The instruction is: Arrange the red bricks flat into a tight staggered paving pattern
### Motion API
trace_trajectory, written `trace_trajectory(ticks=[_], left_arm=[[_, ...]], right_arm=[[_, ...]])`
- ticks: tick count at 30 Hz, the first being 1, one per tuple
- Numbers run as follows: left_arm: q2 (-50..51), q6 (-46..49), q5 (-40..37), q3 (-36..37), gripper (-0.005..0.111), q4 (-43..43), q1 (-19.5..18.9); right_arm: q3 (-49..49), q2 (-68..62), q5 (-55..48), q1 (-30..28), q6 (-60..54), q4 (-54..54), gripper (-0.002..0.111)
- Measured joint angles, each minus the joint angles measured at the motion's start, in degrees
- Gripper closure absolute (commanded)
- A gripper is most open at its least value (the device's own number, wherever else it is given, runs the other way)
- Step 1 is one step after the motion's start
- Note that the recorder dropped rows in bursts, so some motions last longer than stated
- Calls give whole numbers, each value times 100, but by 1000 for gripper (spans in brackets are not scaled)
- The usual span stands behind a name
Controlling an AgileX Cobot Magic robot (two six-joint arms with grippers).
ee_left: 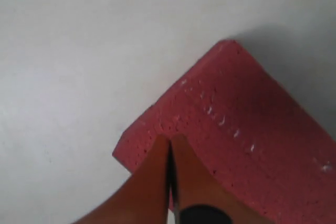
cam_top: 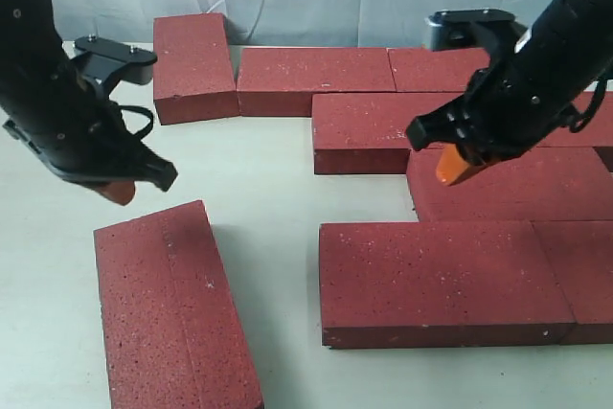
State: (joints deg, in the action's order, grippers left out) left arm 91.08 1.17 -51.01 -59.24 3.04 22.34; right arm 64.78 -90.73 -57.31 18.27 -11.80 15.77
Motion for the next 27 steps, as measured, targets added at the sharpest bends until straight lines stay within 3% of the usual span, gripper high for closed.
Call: trace_trajectory(ticks=[6,16,22,27], left_arm=[[-27,42,121,541,107,0,0],[-27,55,693,597,107,-616,0],[-27,55,859,597,107,-853,0],[-27,40,1054,597,107,-939,0]], right_arm=[[-341,110,206,1209,0,150,109],[-550,-149,687,2914,0,391,109],[-550,-761,801,3632,-51,473,109],[-558,-1086,747,3816,-543,963,109]])
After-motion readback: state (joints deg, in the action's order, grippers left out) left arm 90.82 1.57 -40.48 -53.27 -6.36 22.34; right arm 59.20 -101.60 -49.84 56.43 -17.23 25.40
